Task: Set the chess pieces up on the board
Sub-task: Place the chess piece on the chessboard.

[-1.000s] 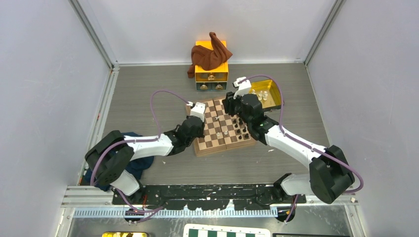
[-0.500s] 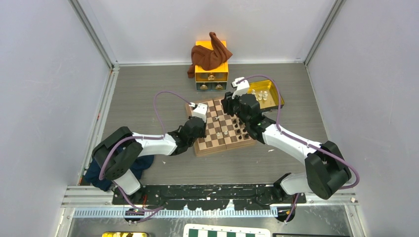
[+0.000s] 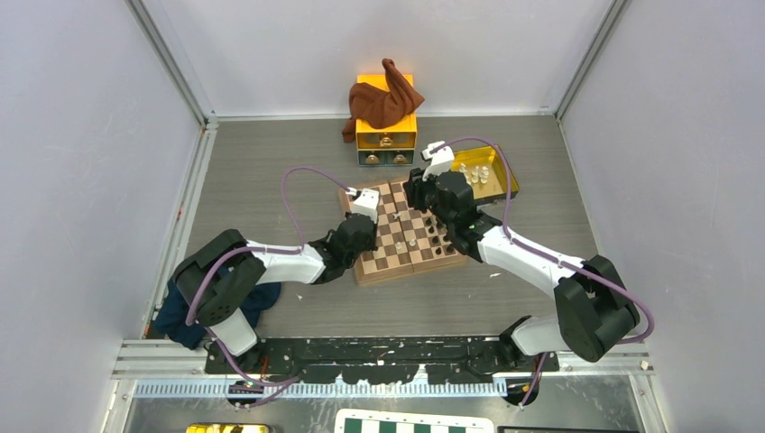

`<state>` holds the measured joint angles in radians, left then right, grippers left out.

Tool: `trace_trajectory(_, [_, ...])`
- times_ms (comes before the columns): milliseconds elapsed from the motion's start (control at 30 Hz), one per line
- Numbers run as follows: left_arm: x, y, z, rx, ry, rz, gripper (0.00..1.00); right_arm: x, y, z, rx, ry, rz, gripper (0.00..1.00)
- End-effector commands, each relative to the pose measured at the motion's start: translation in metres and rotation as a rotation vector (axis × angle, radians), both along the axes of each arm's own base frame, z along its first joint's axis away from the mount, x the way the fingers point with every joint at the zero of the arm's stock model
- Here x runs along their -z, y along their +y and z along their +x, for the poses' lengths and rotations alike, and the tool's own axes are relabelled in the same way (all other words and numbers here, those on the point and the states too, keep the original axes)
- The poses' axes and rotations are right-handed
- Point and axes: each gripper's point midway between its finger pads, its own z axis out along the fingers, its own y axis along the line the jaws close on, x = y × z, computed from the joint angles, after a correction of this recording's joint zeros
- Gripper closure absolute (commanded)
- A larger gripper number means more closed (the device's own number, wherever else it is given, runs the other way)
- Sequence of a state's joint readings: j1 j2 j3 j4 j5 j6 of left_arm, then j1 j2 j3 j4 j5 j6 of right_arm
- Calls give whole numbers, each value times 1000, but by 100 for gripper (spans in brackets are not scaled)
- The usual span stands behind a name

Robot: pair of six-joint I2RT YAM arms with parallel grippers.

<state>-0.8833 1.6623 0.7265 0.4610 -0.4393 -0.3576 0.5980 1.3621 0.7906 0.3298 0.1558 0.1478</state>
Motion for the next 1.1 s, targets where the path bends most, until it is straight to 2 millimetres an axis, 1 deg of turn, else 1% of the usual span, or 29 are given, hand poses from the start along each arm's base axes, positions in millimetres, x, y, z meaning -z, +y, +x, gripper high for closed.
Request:
trace_trajectory(0, [-13,-3,8,-25,-59,-35,100,-17,0,7,14,-64,26,60])
trace_trajectory(167, [-12,-3,9,-30,-60,-32,100,-16,0,7,13,-63,24,60])
trace_trajectory(367, [-9,-3,7,-27,-58,-22,93,-14,-1,7,15,-59,21,60])
trace_trajectory(467, [-8,-4,6,-24,-58,-19,86,-14,-1,6,14,-59,21,60])
trace_trajectory(567, [-7,-5,4,-21,-58,-14,76,-14,-1,6,14,-58,20,60])
trace_trajectory(667, [-6,-5,3,-22,-60,-11,72,-13,-1,6,13,-57,20,60])
trace_trajectory(900, [-11,-2,-1,-39,-77,-6,71,-13,0,5,7,-53,22,60])
trace_trajectory(1067, [-27,7,-5,-69,-91,-6,70,-12,4,8,3,-25,18,60])
